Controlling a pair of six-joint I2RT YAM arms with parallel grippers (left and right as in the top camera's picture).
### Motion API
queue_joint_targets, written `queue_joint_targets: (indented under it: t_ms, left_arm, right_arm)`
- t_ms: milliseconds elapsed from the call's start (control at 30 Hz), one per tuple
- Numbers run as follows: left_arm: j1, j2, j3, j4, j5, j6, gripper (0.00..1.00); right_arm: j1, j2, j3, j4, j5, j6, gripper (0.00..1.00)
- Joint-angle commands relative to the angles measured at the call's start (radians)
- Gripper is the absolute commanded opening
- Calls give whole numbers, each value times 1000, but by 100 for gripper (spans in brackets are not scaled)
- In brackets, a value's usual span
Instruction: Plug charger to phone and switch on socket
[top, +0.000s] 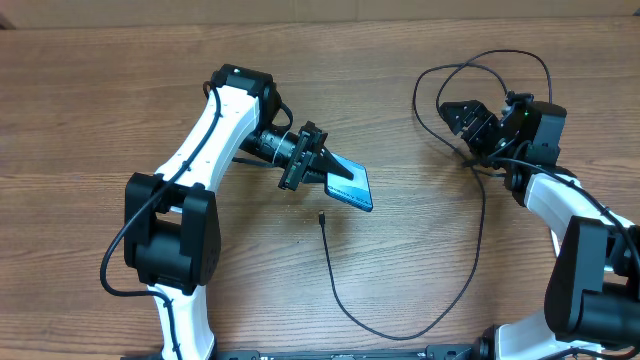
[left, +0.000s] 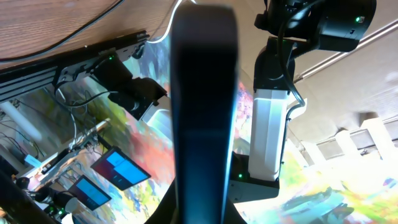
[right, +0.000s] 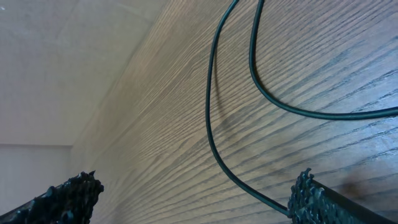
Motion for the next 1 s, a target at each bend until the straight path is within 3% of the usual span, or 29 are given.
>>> queue_joint_targets:
  t_ms: [0, 233, 967]
  left_arm:
    - [-3, -36, 15, -6, 53, -18, 4]
    - [-3, -36, 15, -6, 60, -18, 4]
    - [-3, -36, 15, -6, 60, -206, 4]
  right_arm:
    - [-3, 3, 3, 2, 14, -11, 100]
    - [-3, 3, 3, 2, 14, -11, 100]
    - [-3, 3, 3, 2, 14, -11, 100]
